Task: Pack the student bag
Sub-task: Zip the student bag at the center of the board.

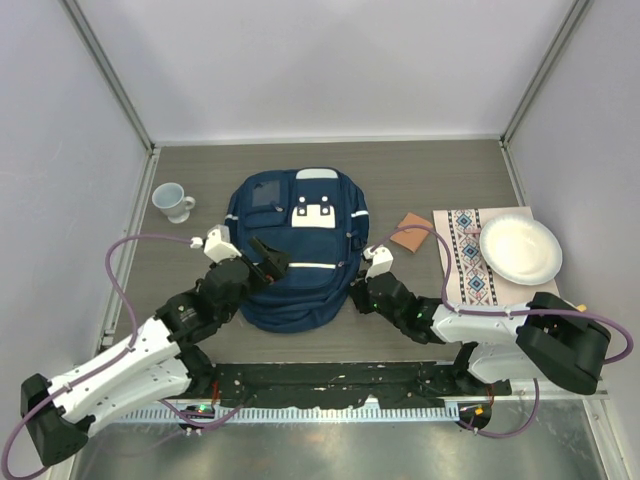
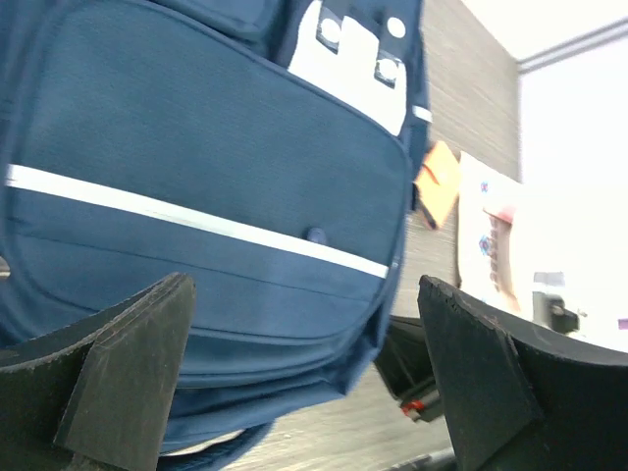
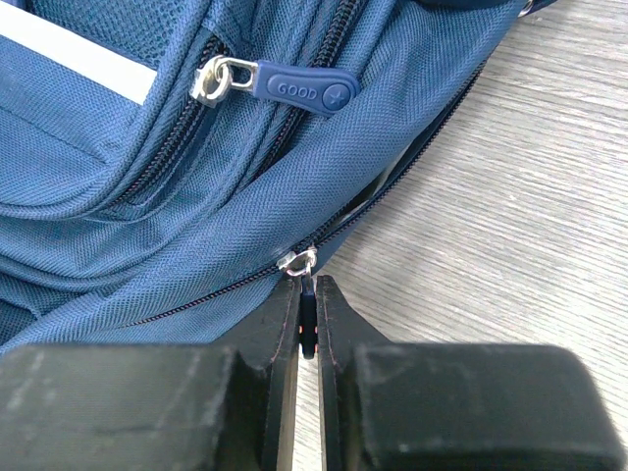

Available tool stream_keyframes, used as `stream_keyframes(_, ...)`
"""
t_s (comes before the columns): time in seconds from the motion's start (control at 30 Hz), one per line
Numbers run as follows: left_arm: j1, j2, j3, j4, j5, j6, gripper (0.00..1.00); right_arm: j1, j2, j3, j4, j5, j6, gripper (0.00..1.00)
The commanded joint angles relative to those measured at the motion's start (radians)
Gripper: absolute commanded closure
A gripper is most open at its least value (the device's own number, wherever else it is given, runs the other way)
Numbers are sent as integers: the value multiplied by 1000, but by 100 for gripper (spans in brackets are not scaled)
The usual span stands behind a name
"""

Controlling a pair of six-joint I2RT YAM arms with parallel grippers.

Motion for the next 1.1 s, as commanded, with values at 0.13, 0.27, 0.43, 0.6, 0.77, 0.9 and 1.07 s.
stream_keyframes(0.13,-80,122,-64,293,125,-127,0,-6,-8,-3,51,12,-13,99)
stream_keyframes(0.27,-178,175,-85,410,79,-194,0,-6,-11,-7,45,24,-17,99)
stream_keyframes(0.43,-298,235,-104,459,20,-237,0,-9,-16,-11,45,30,-21,99)
stream_keyframes(0.6,-385,287,-95,473,-16,-262,0,-12,-17,-11,45,32,-22,99)
stream_keyframes(0.77,-430,387,9,324,-27,-202,0,-15,-19,-14,45,30,-25,99)
stream_keyframes(0.9,-458,447,97,257,-53,-11,0,-17,-23,-17,46,29,-25,99)
stream_keyframes(1.07,-481,488,218,42,-145,19,0,-20,-31,-20,45,29,-22,99)
